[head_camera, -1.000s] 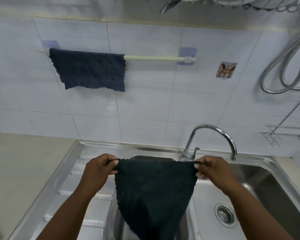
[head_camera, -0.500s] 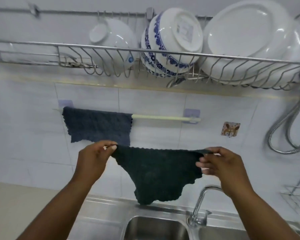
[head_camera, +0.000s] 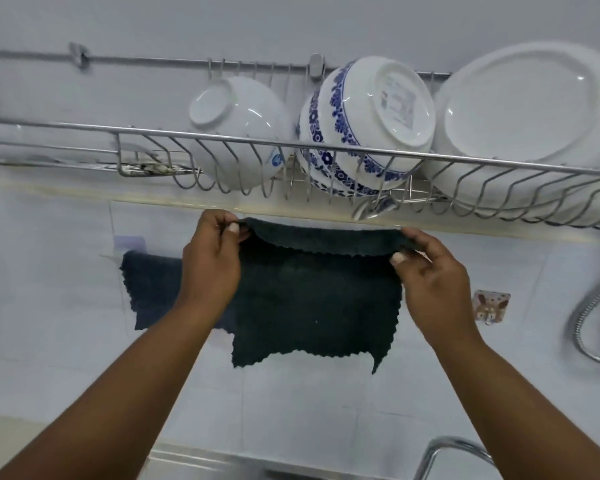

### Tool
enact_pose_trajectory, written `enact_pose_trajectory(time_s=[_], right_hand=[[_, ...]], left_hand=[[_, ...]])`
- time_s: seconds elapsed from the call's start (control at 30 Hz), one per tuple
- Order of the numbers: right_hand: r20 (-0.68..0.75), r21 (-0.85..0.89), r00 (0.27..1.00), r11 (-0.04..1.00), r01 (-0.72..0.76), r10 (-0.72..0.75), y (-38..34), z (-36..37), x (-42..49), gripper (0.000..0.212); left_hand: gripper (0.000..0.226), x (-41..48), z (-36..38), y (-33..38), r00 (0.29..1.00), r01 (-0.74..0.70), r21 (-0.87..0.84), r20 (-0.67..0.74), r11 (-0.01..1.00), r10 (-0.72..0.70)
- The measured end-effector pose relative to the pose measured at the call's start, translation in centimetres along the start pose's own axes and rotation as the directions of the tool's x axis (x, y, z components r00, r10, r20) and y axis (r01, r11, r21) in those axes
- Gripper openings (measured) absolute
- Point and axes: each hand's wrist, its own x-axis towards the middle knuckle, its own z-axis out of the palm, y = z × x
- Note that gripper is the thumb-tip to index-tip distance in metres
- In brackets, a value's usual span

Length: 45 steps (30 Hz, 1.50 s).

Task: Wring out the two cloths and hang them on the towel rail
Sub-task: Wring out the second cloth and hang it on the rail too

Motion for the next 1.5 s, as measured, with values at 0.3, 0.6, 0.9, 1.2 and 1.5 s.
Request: enact_pose_trajectory(time_s=[0.3, 0.6, 0.9, 1.2, 1.5], right_hand=[[0.543, -0.788, 0.834, 0.282, 0.547, -0.101, 5.8, 0.7, -1.3, 0.067], [0.442, -0.831, 0.897, 0.372, 0.414, -0.012, 3.5, 2.1, 1.9, 0.012], [0.324, -0.857, 0.943, 0.396, 0.329, -0.080, 2.5, 2.5, 2.5, 0.022], [0.509, -0.844, 0.860, 0.219, 0.490, 0.040, 3.8, 1.7, 1.9, 0.034], [0.552, -0.782, 0.834, 0.341, 0.522, -0.012, 3.0, 1.9, 1.7, 0.039]], left_hand=[[0.039, -0.3, 0.6, -8.1, 0.918, -0.234, 0.615, 0.396, 0.753, -0.038], [0.025, 2.0, 1.3, -7.1, 0.928, -0.282, 0.772, 0.370, 0.570, -0.042], [0.044, 3.0, 2.9, -5.3, 0.906, -0.260, 0.935, 0.322, 0.239, -0.276], [0.045, 2.9, 1.5, -6.3, 0.957, -0.288, 0.915, 0.288, 0.281, 0.044], [0.065, 1.9, 0.4, -6.8, 0.867, -0.427, 0.779, 0.497, 0.459, -0.037]])
